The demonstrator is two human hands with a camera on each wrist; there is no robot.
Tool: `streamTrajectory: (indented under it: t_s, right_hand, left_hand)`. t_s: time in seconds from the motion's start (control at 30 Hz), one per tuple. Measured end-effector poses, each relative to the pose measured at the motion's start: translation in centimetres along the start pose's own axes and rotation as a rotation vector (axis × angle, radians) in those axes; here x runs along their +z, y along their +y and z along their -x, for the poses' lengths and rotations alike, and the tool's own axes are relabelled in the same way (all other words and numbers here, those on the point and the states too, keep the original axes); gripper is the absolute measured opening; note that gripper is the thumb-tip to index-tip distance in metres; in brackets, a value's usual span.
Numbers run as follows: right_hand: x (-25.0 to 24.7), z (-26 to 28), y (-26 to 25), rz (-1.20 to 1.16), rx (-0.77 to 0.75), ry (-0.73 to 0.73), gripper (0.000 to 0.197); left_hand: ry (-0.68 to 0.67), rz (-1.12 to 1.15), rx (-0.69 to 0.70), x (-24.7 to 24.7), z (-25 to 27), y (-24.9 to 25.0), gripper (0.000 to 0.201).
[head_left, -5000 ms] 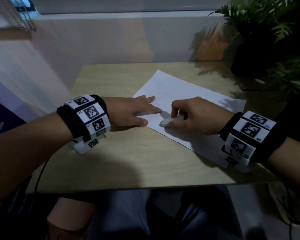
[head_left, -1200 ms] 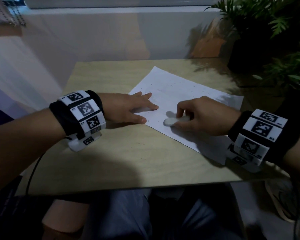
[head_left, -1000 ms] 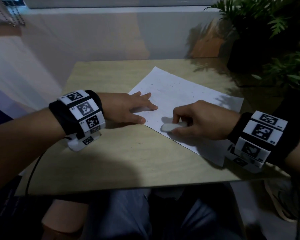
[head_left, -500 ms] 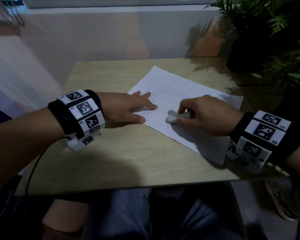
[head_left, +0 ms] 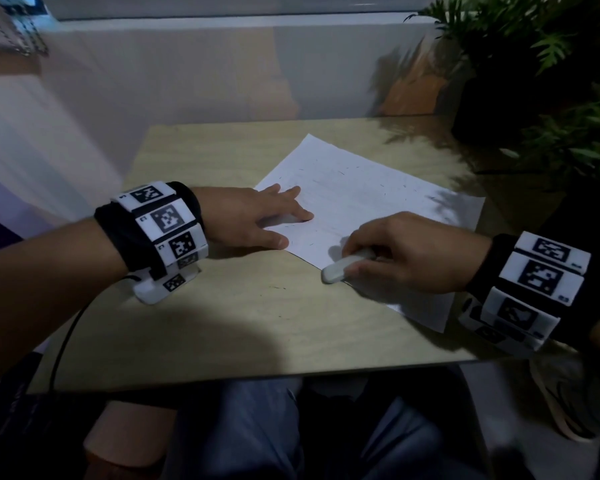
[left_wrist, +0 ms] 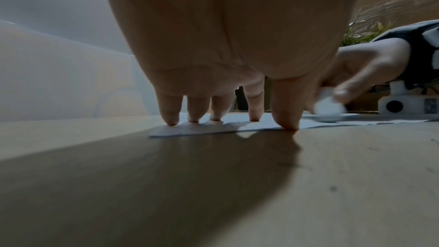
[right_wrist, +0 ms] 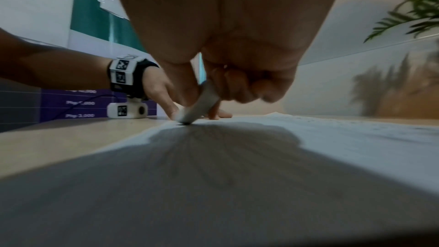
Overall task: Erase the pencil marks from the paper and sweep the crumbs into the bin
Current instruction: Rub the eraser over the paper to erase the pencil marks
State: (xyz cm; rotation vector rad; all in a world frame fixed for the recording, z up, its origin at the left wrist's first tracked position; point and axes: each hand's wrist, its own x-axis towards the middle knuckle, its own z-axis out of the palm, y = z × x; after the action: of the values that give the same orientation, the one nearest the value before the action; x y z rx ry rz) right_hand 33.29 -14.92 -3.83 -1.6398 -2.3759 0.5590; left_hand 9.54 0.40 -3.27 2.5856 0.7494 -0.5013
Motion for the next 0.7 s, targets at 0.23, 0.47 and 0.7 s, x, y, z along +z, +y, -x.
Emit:
streamTrajectory:
  t_s: [0.23, 0.47, 0.7]
  right_hand:
    - [-0.1, 0.0, 0.5, 0.113, 0.035, 0.133, 0.062]
    - [-0.8, 0.1, -0.5, 0.029, 0.071, 0.153, 0.050]
    - [-1.1, -1.1, -0.5, 0.057, 0.161, 0.165, 0.043]
  left_hand:
    - [0.001, -0.011, -0.005, 0.0, 0.1, 0.1, 0.058]
    - [0.012, -0.019, -0.007, 0.0, -0.2, 0.2, 0.062]
    - [-0.036, 0.027, 0.071, 0.1, -0.1, -0.2, 0.059]
